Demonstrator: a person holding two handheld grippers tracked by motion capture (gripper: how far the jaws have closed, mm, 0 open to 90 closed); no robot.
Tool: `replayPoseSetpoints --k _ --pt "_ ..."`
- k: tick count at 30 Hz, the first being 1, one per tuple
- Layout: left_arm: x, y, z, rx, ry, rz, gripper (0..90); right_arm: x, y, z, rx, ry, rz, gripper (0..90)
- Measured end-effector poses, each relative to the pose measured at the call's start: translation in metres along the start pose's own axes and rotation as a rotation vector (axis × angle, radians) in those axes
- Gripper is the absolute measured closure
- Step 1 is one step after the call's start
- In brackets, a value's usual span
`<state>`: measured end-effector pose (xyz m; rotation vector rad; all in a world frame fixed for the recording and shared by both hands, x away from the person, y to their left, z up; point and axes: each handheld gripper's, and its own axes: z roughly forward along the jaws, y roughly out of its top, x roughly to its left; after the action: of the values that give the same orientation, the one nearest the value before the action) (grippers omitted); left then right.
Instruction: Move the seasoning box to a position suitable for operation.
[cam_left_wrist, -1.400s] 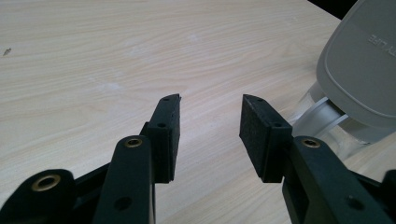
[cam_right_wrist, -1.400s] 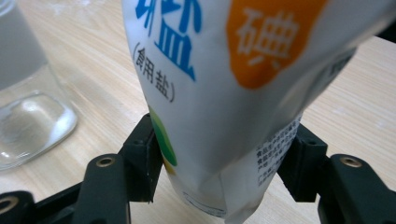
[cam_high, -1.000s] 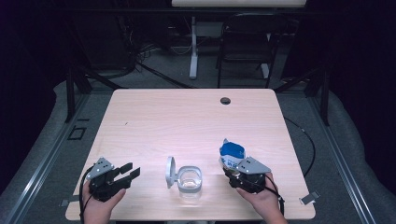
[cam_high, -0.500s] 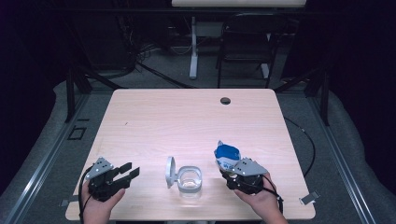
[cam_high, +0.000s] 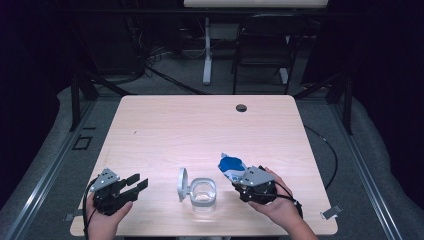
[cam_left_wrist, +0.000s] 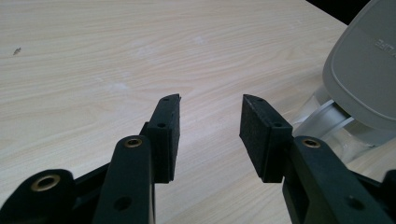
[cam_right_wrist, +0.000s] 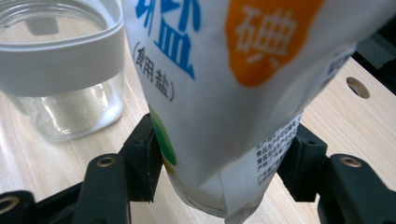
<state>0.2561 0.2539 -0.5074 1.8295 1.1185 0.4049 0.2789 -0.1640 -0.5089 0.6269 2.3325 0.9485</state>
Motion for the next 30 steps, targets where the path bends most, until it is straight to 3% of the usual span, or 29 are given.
replayPoseSetpoints --k 5,30 --pt "0.0 0.0 0.0 0.0 0.001 0.001 58.6 0.002 0.004 -0.001 0.02 -0.009 -0.046 40.1" --pt "0.001 0.0 0.0 -0.006 0.003 -0.007 58.6 0.005 0.012 -0.004 0.043 -0.049 -0.118 40.2"
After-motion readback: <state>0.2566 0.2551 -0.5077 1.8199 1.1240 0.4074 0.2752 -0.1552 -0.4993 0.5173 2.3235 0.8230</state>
